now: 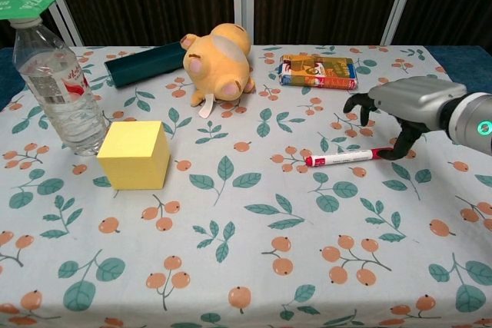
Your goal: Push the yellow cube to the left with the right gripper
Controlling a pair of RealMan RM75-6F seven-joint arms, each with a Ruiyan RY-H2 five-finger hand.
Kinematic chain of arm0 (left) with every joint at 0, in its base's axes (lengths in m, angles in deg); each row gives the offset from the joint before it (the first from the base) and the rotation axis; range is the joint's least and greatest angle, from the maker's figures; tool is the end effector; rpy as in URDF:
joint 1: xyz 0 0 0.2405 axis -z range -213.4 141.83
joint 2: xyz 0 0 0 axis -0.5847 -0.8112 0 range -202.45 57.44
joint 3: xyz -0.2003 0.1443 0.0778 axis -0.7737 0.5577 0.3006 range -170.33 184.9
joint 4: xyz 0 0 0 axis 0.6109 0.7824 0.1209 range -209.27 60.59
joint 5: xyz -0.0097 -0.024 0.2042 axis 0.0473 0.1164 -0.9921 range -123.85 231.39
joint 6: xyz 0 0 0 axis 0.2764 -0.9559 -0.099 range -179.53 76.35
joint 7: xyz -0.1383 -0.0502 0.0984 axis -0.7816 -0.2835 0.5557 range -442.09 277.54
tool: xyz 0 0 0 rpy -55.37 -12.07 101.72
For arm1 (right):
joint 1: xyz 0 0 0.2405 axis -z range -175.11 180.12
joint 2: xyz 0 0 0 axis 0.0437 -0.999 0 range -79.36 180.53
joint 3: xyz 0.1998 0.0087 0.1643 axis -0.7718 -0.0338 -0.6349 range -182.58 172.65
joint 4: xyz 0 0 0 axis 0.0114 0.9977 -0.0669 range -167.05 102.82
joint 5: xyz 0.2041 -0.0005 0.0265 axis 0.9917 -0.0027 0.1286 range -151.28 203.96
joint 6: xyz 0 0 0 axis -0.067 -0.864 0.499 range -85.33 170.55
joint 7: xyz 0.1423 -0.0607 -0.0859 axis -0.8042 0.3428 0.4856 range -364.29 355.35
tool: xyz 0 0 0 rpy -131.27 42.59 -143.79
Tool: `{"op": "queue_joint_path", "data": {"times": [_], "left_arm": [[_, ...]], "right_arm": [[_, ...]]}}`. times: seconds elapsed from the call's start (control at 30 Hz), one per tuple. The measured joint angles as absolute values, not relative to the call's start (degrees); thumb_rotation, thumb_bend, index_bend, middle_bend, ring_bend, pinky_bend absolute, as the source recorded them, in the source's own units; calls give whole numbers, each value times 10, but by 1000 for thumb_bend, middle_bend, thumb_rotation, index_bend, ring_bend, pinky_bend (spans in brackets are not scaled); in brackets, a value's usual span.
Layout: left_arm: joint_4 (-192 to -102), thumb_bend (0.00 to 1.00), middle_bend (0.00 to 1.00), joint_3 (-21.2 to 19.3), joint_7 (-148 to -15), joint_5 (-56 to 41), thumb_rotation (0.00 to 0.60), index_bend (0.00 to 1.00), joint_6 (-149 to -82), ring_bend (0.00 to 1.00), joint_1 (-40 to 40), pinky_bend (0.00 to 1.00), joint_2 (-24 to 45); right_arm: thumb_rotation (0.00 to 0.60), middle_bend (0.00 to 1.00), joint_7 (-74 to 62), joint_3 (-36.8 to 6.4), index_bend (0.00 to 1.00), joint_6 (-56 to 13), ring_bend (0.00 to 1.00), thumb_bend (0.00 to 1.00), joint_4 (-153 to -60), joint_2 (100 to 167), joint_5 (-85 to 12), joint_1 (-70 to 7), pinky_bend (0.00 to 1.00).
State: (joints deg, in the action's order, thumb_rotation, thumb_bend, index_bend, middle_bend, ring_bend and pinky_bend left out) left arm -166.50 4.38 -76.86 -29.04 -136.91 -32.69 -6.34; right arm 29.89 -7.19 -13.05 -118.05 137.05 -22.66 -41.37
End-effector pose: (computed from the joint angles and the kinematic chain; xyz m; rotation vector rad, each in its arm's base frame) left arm -0.3245 0.2037 0.1570 -1.3407 -0.8971 -0.8111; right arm -0.1992 -0.3604 -0.0293 1.8983 -0.8942 0.5493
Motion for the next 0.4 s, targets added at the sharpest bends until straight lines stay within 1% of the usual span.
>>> {"op": "queue_joint_path", "data": {"times": [0.07,0.17,0.23,0.4], "left_arm": [[-1664,0,137,44,-769,-288,600,188,-1369,136,-328,104,-63],[-1663,0,137,44,-771,-283,600,188,-1367,136,-329,104,-63],[-1663,0,137,45,-772,-278,600,188,-1363,136,-330,104,-64],[-1666,0,137,45,-768,-270,600,188,-1356,136,-329,104,-64]], "right_arm": [[600,223,283,-72,104,-151,143,193,-1198,1347,-239,-400,238],[600,194,238,-72,104,-188,86,194,-1226,1304,-268,-369,213],[600,181,193,-70,103,-218,59,195,-1243,1270,-297,-342,196],[600,178,78,-52,102,-314,45,195,-1275,1189,-380,-248,192]]}}
